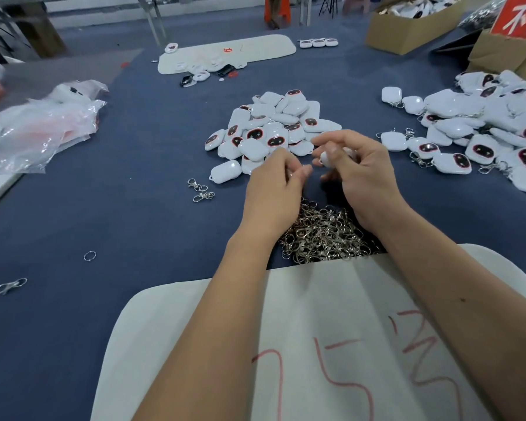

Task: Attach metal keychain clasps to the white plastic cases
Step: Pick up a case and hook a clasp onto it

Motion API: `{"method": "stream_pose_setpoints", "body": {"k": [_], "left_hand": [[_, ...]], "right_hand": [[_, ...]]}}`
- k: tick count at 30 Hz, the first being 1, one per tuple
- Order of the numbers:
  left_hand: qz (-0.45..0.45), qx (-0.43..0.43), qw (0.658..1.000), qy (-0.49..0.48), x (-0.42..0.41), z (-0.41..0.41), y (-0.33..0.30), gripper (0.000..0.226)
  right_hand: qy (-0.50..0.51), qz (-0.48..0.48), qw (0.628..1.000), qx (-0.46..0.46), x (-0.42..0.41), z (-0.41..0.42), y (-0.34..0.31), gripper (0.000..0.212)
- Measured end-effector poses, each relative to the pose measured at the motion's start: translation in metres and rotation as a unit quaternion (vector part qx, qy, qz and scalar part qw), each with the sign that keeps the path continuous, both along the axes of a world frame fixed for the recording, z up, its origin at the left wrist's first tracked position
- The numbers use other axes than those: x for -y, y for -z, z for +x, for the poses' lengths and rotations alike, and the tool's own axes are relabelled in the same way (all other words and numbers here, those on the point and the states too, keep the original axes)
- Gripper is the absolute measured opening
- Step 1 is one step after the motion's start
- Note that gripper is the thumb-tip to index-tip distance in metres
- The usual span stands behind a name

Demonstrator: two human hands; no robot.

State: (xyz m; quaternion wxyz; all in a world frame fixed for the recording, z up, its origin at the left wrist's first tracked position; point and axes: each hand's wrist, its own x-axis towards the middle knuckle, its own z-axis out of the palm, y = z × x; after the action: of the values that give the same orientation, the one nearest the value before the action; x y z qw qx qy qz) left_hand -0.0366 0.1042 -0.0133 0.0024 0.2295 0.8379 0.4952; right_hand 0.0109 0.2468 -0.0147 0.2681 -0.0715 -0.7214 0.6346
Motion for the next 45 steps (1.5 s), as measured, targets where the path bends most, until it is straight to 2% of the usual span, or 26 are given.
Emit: {"method": "stream_pose_setpoints", "body": {"k": [4,6,8,16,23,30,40,43,45], "left_hand": [[0.151,0.075,0.985,-0.034,-0.0013,-0.0017,-0.0042,0.013],[0.186,0.113,0.976,-0.028,-0.0021,-0.0021,-0.0038,0.010],[0.208,0.142,0.968,-0.015,-0.0017,-0.0021,-0.0036,0.017],[0.208,0.116,0.970,-0.056,0.0003,0.0000,-0.0052,0.019],[0.218,0.088,0.967,-0.099,0.0024,-0.0001,-0.0076,0.019],[0.215,0.078,0.968,-0.106,0.0010,0.0000,-0.0084,0.014],[0.233,0.080,0.960,-0.132,0.0012,-0.0022,-0.0081,0.014],[0.221,0.087,0.963,-0.131,0.0012,-0.0025,-0.0066,0.014],[0.187,0.062,0.971,-0.137,0.0006,-0.0010,-0.0047,0.014]], "right_hand": [[-0.036,0.046,0.998,0.012,0.0017,-0.0011,0.0015,0.018],[-0.045,0.068,0.996,0.020,0.0029,-0.0010,0.0023,0.013],[-0.030,0.079,0.996,0.020,0.0018,-0.0007,0.0033,0.009],[0.022,0.093,0.995,0.014,-0.0013,-0.0016,0.0073,0.005],[0.017,0.057,0.998,0.014,-0.0027,-0.0036,0.0066,0.012],[-0.023,0.102,0.994,0.029,-0.0008,-0.0014,0.0040,0.005],[-0.012,0.079,0.996,0.027,-0.0022,-0.0030,0.0058,0.008],[0.001,0.079,0.997,0.021,-0.0025,-0.0037,0.0070,0.011],[0.015,0.076,0.997,0.016,-0.0031,-0.0036,0.0073,0.013]]}}
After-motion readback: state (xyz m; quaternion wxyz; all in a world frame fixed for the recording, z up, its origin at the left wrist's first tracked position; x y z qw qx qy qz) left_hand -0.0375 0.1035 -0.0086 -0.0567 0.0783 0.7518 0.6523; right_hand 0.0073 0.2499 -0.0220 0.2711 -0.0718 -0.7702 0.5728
